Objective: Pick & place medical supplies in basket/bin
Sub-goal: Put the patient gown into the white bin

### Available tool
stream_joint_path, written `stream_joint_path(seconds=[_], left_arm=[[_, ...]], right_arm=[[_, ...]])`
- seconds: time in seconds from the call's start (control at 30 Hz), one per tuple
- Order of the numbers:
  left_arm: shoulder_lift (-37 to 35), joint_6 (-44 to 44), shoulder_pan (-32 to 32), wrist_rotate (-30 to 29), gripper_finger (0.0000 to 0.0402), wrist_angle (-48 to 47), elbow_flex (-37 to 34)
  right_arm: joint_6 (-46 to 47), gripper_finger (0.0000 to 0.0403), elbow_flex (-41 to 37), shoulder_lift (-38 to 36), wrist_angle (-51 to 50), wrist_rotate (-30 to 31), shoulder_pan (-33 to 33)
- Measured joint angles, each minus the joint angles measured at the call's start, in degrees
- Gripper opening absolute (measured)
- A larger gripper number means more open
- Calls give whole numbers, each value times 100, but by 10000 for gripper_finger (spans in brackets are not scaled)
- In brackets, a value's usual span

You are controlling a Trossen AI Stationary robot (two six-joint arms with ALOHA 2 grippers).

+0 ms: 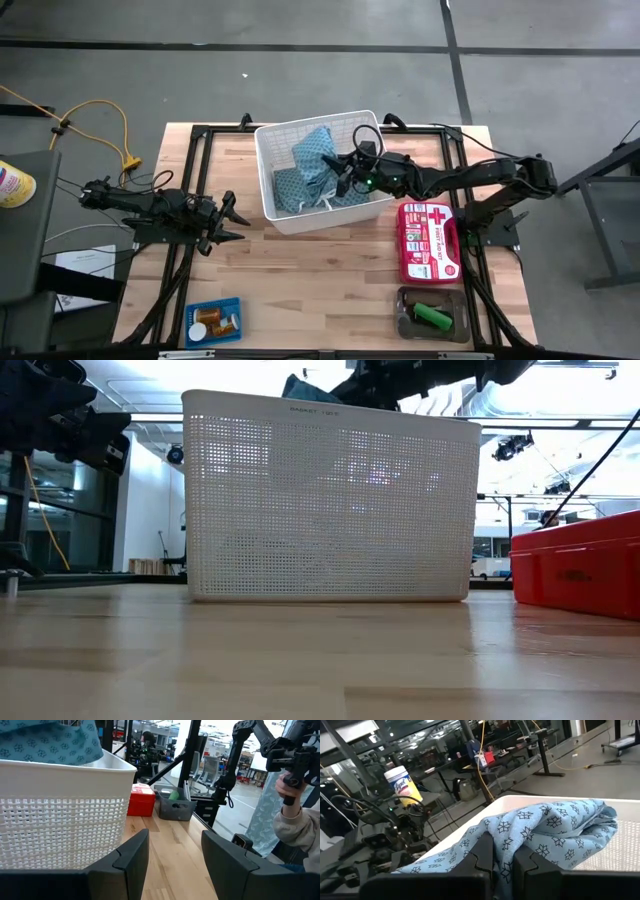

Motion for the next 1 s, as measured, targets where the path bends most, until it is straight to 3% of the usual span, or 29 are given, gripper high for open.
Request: stream_joint_path(seconds=[0.33,0.53,1.0], left_arm=[[0,0,1,0,175,1,0],[0,0,2,-2,175,0,0],[0,0,2,-1,175,4,0]], right_arm=[[-26,11,912,400,-1173,3,-11],[601,11,1546,967,-2127,-89,-127],[1735,11,1565,1108,-3683,-452,-457]])
